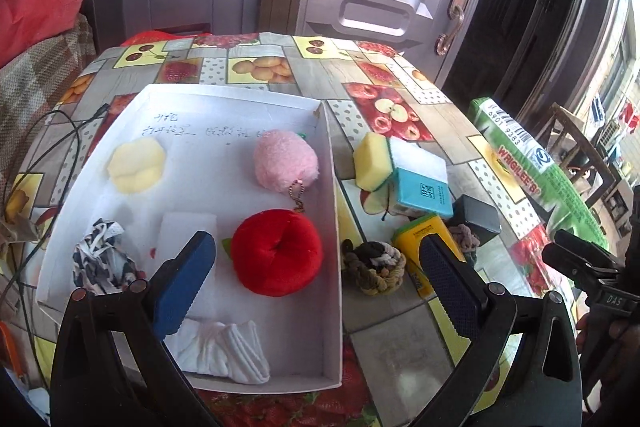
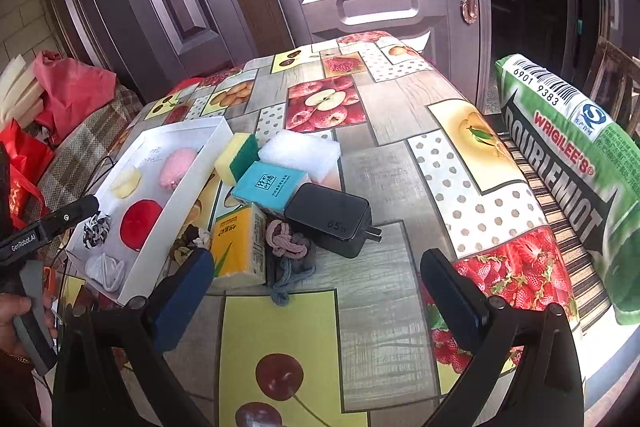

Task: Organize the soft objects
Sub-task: 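Move the left tool to the yellow tissue pack while the right tool approaches the grey knotted rope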

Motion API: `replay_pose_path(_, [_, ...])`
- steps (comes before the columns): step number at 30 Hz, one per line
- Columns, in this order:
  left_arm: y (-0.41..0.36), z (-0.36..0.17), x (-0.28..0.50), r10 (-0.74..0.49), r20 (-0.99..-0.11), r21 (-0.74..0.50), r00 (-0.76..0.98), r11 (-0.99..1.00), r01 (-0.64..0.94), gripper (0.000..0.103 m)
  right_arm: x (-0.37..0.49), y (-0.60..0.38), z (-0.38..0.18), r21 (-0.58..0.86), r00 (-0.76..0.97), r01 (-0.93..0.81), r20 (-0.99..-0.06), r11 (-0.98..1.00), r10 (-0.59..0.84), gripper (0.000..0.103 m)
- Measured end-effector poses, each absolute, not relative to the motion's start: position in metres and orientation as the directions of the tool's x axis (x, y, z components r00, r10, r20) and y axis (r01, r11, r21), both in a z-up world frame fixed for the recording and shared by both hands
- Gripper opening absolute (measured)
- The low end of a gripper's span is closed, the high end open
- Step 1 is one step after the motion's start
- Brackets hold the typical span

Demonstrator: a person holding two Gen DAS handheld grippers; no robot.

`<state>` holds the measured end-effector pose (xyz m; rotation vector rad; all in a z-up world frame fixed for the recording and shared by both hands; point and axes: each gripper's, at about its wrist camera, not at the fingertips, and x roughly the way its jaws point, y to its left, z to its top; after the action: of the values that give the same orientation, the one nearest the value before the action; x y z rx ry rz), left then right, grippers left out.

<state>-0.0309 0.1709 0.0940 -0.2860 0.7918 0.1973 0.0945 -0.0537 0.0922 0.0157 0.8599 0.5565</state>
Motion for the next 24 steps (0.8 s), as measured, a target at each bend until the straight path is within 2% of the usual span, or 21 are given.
replay_pose_path(5, [0.119, 0.081, -0.001, -0.055, -0.746, -0.170, 0.664, 0.979, -0.110, 0.103, 0.099, -0.080, 0.092, 0.242, 0.545, -0.404, -0.710, 0.882, 0.445, 0.103])
replay_pose_path(8, [0.098, 0.066, 0.025, -0.036, -0.788, -0.115, 0.614, 0.989, -0.089, 0.098, 0.102, -0.090, 0.090, 0.257, 0.555, -0.373, -0.708, 0.891, 0.437, 0.103])
replay_pose_path(16, [0.068, 0.019, 0.070, -0.009, -0.867, -0.011, 0.498, 1.000, -0.002, 0.098, 0.107, -0.098, 0.082, 0.267, 0.543, -0.349, -0.724, 0.898, 0.426, 0.103])
replay_pose_path(17, [0.064, 0.014, 0.071, -0.008, -0.872, 0.000, 0.490, 1.000, 0.017, 0.095, 0.107, -0.098, 0.081, 0.265, 0.543, -0.344, -0.727, 0.901, 0.420, 0.103])
replay_pose_path(18, [0.061, 0.011, 0.069, -0.028, -0.873, -0.010, 0.487, 0.999, 0.038, 0.082, 0.109, -0.098, 0.081, 0.262, 0.543, -0.338, -0.730, 0.904, 0.415, 0.103])
replay_pose_path(20, [0.056, 0.012, 0.062, -0.064, -0.860, -0.033, 0.506, 0.997, 0.071, 0.067, 0.111, -0.098, 0.081, 0.259, 0.544, -0.333, -0.732, 0.906, 0.410, 0.103])
replay_pose_path(24, [0.049, 0.014, 0.049, -0.094, -0.856, -0.040, 0.508, 0.993, 0.115, 0.056, 0.114, -0.088, 0.080, 0.245, 0.535, -0.345, -0.741, 0.906, 0.405, 0.103])
